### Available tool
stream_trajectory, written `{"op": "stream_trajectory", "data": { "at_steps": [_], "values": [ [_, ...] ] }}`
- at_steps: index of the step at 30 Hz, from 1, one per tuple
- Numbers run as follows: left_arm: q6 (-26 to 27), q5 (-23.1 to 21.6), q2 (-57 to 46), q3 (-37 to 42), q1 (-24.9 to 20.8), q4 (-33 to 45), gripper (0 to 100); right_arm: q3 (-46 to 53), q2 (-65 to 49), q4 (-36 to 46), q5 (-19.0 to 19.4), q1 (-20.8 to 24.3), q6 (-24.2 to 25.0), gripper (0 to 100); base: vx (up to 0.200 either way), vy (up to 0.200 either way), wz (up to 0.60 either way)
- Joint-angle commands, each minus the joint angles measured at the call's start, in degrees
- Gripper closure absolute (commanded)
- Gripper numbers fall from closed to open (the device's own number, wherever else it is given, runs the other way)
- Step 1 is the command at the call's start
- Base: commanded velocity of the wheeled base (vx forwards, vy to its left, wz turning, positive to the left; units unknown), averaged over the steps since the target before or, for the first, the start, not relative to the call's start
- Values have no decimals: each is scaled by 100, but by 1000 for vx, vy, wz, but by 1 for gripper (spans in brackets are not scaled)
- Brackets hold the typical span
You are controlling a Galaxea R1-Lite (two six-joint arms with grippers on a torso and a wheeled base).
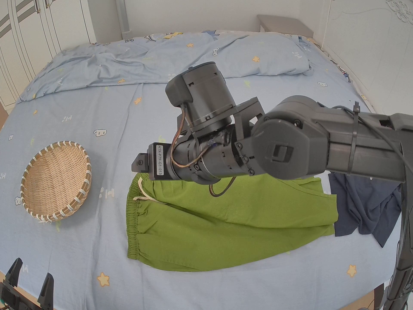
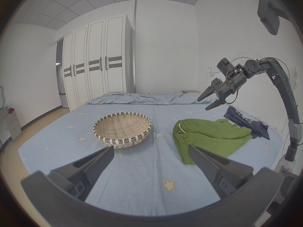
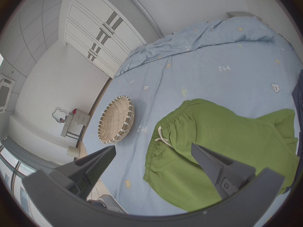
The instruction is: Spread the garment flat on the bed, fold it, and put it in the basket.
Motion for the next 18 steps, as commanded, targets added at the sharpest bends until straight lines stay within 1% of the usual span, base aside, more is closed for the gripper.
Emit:
{"op": "stream_trajectory", "data": {
  "at_steps": [1, 3, 4, 6, 7, 8, 9, 10, 12, 13, 14, 16, 17, 18],
  "values": [
    [-10, 54, -93, 84, 3, -5, 0, 1, 3, 32, -3, -44, 45, 0, 0, 0, 0],
    [25, 107, -93, 57, 3, -13, 0, 1, -41, 76, 5, -106, 71, 0, 0, 0, 0],
    [16, 124, -93, -127, 12, -31, 0, 1, -111, 181, 14, -202, 80, 0, 0, 0, 0],
    [-116, 80, 4, -1138, -59, 66, 0, 61, -542, 375, 49, -457, 97, 0, 0, 0, 0],
    [-133, 80, 22, -1226, -59, 74, 0, 87, -586, 384, 58, -484, 97, 0, 0, 0, 0],
    [-397, 71, 584, -2105, -208, 426, 0, 404, -1043, 419, 251, -721, 106, 0, 0, 0, 0],
    [-546, 54, 997, -2492, -340, 734, 0, 711, -1324, 410, 489, -932, 115, 0, 0, 0, 0],
    [-617, -25, 1305, -2694, -428, 945, 0, 984, -1606, 392, 708, -1117, 106, 0, 0, 0, 0],
    [-731, -368, 1850, -2790, -604, 1068, 0, 1546, -2203, 366, 1095, -1424, 106, 0, 0, 0, 0],
    [-766, -473, 1982, -2782, -648, 1059, 0, 1678, -2326, 357, 1166, -1503, 115, 0, 0, 0, 0],
    [-924, -781, 2395, -2782, -753, 1059, 0, 2065, -2634, 278, 1350, -1723, 106, 0, 0, 0, 0],
    [-1522, -1344, 3247, -2826, -946, 989, 0, 2900, -3144, -21, 1623, -2145, 97, 0, 0, 0, 0],
    [-1777, -1511, 3493, -2843, -999, 901, 0, 3181, -3293, -144, 1666, -2268, 62, 0, 0, 0, 0],
    [-1882, -1563, 3590, -2843, -1017, 857, 0, 3287, -3346, -197, 1684, -2312, 62, 0, 0, 0, 0]
  ]
}}
